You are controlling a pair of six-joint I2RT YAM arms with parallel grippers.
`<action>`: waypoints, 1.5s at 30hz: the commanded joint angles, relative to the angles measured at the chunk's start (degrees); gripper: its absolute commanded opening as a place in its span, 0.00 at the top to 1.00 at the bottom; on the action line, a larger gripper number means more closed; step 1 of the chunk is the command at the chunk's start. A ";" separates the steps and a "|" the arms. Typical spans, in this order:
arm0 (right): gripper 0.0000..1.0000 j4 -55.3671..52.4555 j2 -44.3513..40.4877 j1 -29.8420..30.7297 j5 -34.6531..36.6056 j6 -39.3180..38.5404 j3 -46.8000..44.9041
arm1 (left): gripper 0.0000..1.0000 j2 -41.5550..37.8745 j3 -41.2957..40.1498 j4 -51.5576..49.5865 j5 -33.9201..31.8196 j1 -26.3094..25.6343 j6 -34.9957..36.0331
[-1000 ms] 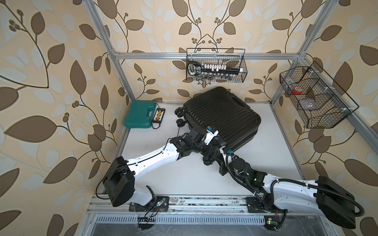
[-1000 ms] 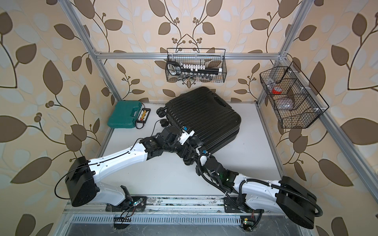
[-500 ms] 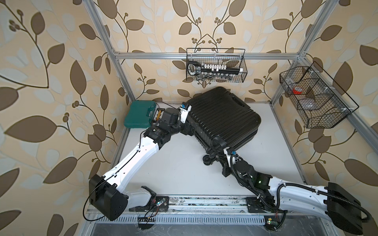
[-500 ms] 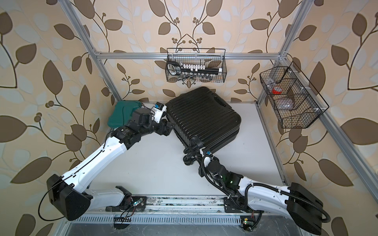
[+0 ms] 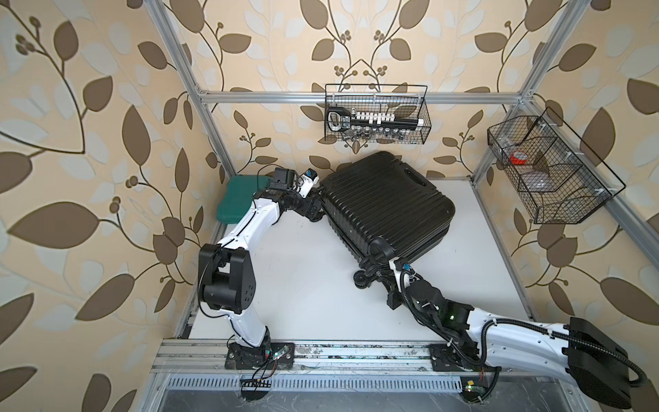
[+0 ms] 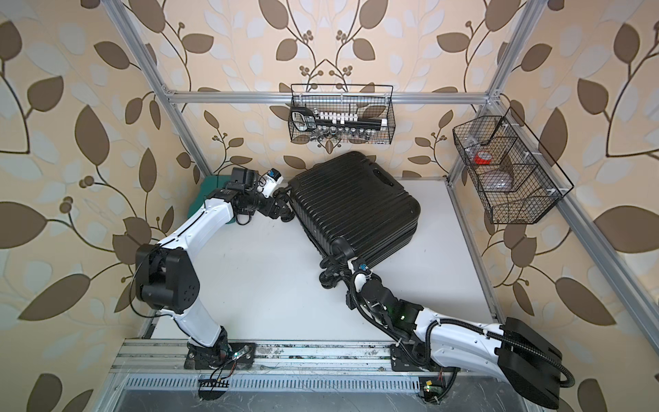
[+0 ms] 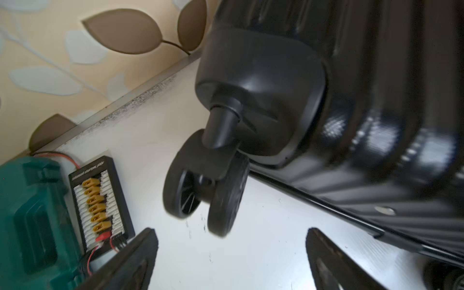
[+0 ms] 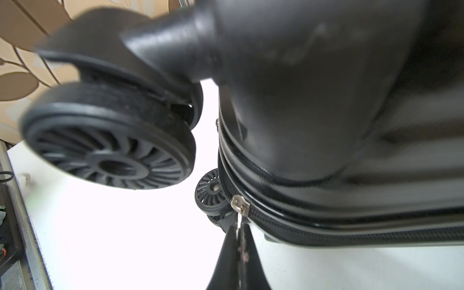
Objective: Close the suitcase zippers
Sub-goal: Adjust the suitcase at the center of the board.
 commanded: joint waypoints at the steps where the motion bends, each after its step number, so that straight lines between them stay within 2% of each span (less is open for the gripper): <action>1: 1.00 -0.45 0.80 -0.28 -0.95 -0.36 1.25 | 0.10 3.93 6.48 -1.52 2.63 0.56 6.04; 5: 1.00 -0.98 1.32 -0.45 -1.37 -0.56 1.96 | 0.18 9.17 11.80 -3.53 2.87 0.64 8.05; 9: 1.00 -1.27 1.36 -0.48 -1.41 -0.60 2.24 | 0.25 11.03 12.82 -3.45 4.58 0.64 10.43; 10: 1.00 -1.36 1.37 -0.50 -1.45 -0.66 2.33 | 0.31 11.30 12.91 -3.76 5.40 0.71 11.02; 14: 1.00 -1.80 1.28 -0.57 -1.24 -0.94 2.59 | 0.64 10.86 12.94 -5.07 8.10 0.73 10.06; 15: 1.00 -1.80 1.21 -0.55 -1.08 -1.09 2.59 | 0.66 10.47 12.66 -5.23 8.30 0.66 9.23; 20: 1.00 -2.70 1.18 -1.08 -0.12 -1.78 2.94 | 0.66 6.12 10.29 -6.68 6.18 0.64 2.69; 28: 1.00 -2.07 0.89 -2.30 -3.25 -3.53 2.89 | 0.70 -6.32 -3.00 -2.42 -2.37 0.64 -21.80; 33: 1.00 -0.33 1.00 -2.47 -5.19 -3.90 2.75 | 0.73 -14.26 -11.73 1.26 -1.77 0.48 -34.89; 41: 1.00 0.56 2.47 -3.30 -3.04 -3.70 3.19 | 0.73 -25.10 -22.59 1.50 1.42 -0.93 -43.22; 45: 1.00 0.55 3.37 -6.22 -3.24 -4.20 3.72 | 0.72 -29.03 -26.74 2.48 3.30 -1.28 -44.60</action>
